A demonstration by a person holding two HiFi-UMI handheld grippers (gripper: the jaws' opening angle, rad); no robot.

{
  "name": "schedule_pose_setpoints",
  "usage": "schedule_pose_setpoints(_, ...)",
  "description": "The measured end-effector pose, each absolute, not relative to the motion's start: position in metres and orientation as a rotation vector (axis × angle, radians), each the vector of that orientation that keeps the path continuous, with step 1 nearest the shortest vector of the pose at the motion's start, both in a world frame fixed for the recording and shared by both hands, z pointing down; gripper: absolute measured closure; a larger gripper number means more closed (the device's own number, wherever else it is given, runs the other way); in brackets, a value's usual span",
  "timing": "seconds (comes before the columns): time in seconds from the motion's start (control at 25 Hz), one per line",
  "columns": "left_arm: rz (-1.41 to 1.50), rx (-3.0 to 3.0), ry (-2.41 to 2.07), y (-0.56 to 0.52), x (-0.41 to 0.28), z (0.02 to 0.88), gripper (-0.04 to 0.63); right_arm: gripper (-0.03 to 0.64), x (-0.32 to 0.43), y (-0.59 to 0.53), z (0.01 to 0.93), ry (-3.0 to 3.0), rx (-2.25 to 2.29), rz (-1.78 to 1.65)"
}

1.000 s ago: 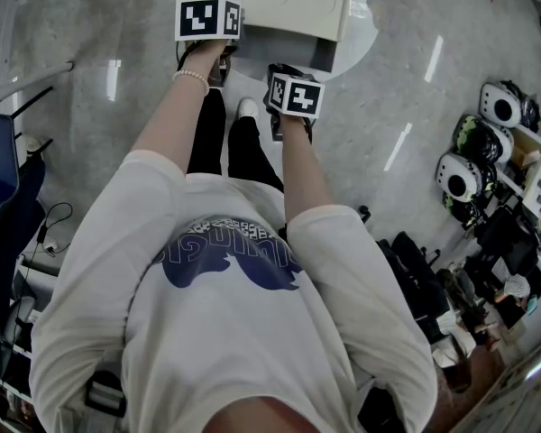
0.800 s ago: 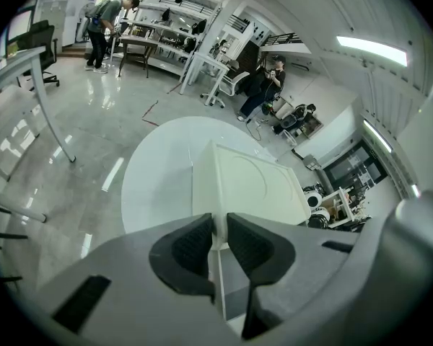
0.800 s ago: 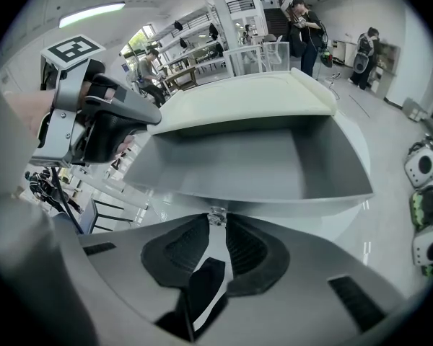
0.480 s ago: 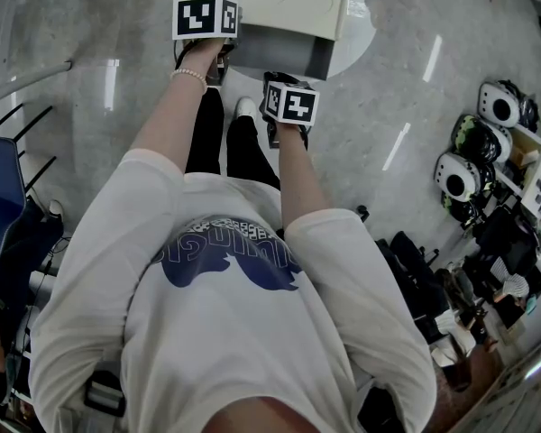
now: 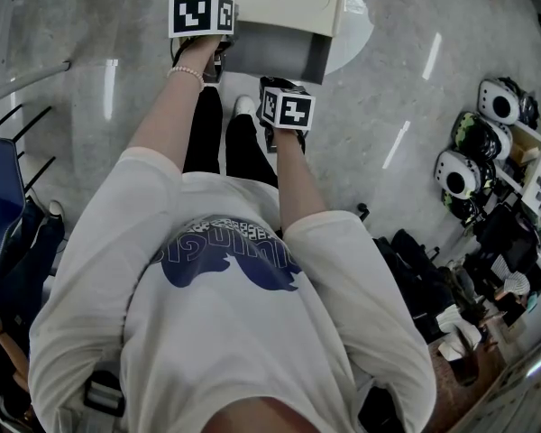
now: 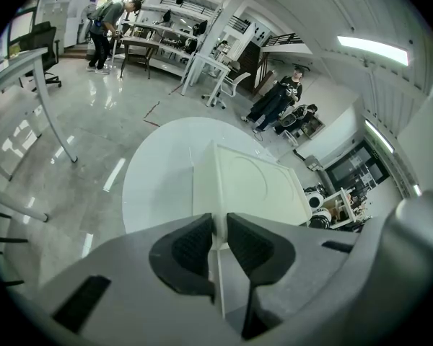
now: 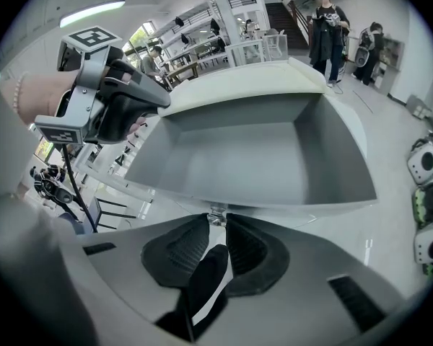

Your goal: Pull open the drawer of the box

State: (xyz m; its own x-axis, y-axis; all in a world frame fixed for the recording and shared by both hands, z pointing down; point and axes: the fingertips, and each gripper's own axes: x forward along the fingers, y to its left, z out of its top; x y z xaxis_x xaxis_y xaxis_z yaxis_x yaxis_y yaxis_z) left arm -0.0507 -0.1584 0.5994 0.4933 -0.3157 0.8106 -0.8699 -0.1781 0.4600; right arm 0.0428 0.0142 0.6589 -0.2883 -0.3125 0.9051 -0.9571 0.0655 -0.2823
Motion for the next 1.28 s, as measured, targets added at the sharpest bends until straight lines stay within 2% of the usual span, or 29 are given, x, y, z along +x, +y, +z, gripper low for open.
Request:
schedule_pose_setpoints(1.04,0.689,1.738,-1.042,-0.158,-0.044,0.602,0.525,0.545,0.053,0.013,0.67,-1.696,1.254,1.223)
schedule_pose_setpoints(1.16,0.686,1.739,-1.044,-0.159,-0.045,0.602,0.525,0.528,0.055,0.012,0.667,-1.692,1.274,1.197)
schedule_pose_setpoints(1.28,0.684,1.741,-1.046,-0.156,-0.046,0.603,0.525,0.479,0.059,0.022,0.663,-1.701,1.283,1.225)
